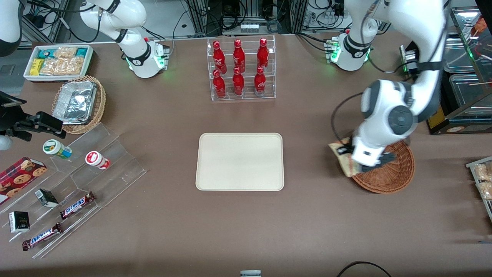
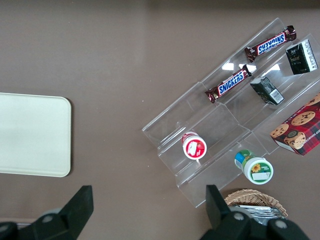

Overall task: Place sandwich from basket to tray
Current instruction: 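Lift the sandwich and carry it over the cream tray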

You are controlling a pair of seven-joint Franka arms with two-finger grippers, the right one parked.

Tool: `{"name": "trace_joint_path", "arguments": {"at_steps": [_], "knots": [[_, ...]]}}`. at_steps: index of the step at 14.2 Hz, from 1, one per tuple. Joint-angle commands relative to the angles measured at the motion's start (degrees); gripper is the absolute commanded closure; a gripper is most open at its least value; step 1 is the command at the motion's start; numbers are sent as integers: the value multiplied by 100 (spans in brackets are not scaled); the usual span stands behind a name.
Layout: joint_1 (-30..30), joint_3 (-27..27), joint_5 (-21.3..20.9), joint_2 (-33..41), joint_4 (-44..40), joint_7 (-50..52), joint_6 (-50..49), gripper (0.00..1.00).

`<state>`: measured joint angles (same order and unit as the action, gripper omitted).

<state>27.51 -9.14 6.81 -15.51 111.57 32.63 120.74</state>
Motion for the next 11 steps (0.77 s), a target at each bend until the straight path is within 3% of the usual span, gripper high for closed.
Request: {"name": "trace_joint_path", "arguments": {"at_steps": [1, 6, 11], "knots": [[587, -88, -22, -495, -635, -11, -121, 74], [1475, -79, 13, -1462, -1497, -2, -25, 72], [1546, 280, 347, -2166, -2026, 24, 520, 70]]}}
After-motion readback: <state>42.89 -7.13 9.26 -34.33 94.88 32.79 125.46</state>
